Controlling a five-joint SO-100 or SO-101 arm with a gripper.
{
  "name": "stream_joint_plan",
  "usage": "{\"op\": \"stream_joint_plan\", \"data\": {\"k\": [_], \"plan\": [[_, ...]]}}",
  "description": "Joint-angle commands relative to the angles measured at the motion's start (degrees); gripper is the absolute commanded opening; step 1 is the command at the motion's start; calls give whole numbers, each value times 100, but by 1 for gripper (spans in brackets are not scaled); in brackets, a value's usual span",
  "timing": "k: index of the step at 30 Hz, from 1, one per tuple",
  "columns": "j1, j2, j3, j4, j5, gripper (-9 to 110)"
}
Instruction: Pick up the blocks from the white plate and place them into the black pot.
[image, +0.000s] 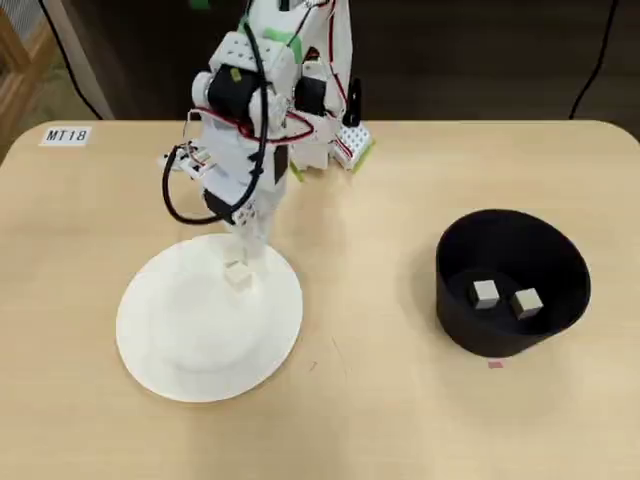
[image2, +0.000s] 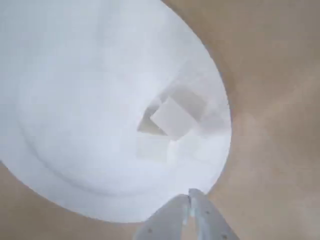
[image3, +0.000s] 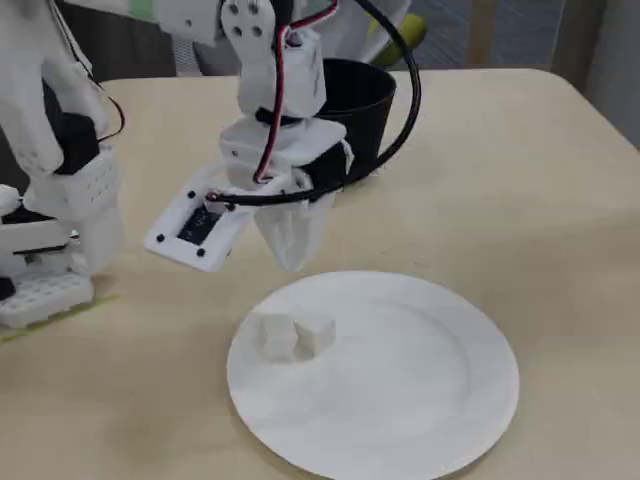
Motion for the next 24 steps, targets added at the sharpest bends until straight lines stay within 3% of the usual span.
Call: {"op": "stream_joint_plan", "data": {"k": [1, 4, 10, 24], "plan": [[272, -272, -431, 62, -149, -2], [431, -492, -598, 237, -281, 1], [448, -387, -598, 589, -677, 26], [97, -905, -598, 475, -809, 39]]}}
